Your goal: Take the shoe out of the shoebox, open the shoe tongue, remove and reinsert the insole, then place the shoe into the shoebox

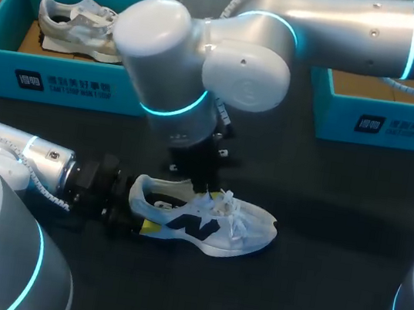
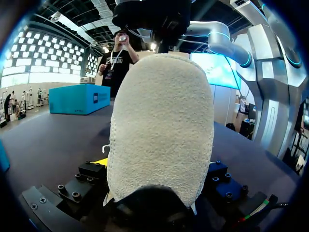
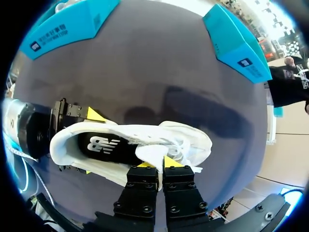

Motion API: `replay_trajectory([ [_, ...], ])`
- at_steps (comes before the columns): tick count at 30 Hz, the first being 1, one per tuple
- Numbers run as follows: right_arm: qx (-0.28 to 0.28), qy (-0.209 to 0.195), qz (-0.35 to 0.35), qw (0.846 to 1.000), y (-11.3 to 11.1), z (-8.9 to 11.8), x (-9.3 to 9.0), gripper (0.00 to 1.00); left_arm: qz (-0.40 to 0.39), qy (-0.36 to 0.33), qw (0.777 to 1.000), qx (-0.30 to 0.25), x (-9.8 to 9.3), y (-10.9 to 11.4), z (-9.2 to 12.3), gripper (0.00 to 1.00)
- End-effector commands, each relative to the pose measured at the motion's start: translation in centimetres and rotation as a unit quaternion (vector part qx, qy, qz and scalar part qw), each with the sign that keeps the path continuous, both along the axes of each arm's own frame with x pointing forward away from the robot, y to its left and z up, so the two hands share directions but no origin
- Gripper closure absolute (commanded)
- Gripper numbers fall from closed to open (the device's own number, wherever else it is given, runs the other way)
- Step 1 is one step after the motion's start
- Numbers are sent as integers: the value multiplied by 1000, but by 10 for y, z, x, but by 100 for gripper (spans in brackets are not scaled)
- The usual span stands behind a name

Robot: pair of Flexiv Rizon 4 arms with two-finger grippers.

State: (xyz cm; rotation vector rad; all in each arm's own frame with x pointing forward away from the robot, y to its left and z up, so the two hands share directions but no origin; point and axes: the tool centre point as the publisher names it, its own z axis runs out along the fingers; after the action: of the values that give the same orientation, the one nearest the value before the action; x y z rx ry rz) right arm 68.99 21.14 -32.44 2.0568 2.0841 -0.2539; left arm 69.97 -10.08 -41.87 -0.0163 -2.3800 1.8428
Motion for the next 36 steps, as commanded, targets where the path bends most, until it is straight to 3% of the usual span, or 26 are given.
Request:
replay_trajectory([
  [1, 38, -51, -178, 982, -15, 6, -6, 100, 0, 0, 1000, 0, 1, 0, -3, 100],
  [15, 129, -21, -159, 979, -38, 6, -4, 100, 0, 0, 1000, 0, 1, 0, -3, 100],
  [36, 204, -6, -153, 967, -62, 3, -10, 100, 0, 0, 1000, 0, 1, 0, -3, 100],
])
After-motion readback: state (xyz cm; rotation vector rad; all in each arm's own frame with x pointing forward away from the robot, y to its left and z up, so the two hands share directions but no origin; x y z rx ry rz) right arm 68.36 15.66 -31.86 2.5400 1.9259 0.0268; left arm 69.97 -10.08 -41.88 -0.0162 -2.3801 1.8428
